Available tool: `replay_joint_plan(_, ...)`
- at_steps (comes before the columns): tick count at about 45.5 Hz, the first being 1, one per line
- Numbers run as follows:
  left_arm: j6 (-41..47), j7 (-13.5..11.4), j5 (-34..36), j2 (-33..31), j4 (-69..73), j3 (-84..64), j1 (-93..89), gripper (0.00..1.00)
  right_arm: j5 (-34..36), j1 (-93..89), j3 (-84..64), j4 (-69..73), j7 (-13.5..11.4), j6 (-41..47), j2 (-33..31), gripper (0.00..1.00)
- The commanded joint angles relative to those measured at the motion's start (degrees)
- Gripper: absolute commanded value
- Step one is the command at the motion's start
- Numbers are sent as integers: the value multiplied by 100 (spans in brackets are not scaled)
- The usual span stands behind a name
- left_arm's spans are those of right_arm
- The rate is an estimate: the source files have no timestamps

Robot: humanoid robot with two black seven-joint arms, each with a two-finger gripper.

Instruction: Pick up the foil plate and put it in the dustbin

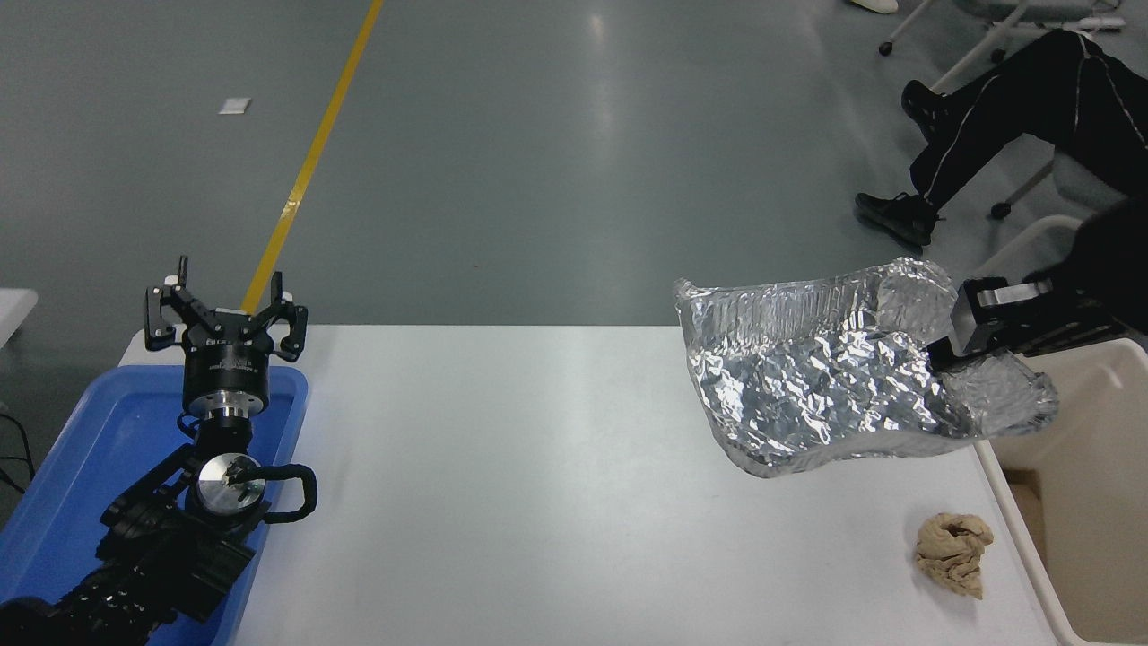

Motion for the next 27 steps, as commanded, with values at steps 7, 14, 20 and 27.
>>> replay_joint_plan(7,-1,0,-9,0,0,0,0,99,12,-1677,-28,-913,-59,-892,-159,0)
replay_joint_plan(14,-1,0,0,0,0,0,0,99,56,-2908,60,-1871,-59,-1279,-484,0)
replay_joint_plan(20,-1,0,-9,0,0,0,0,99,83,-4032,288,-2837,-50,-1507,-844,0)
replay_joint_plan(27,-1,0,-9,0,0,0,0,99,188,-5667,1359,-4059,-41,-1534,-1328,0)
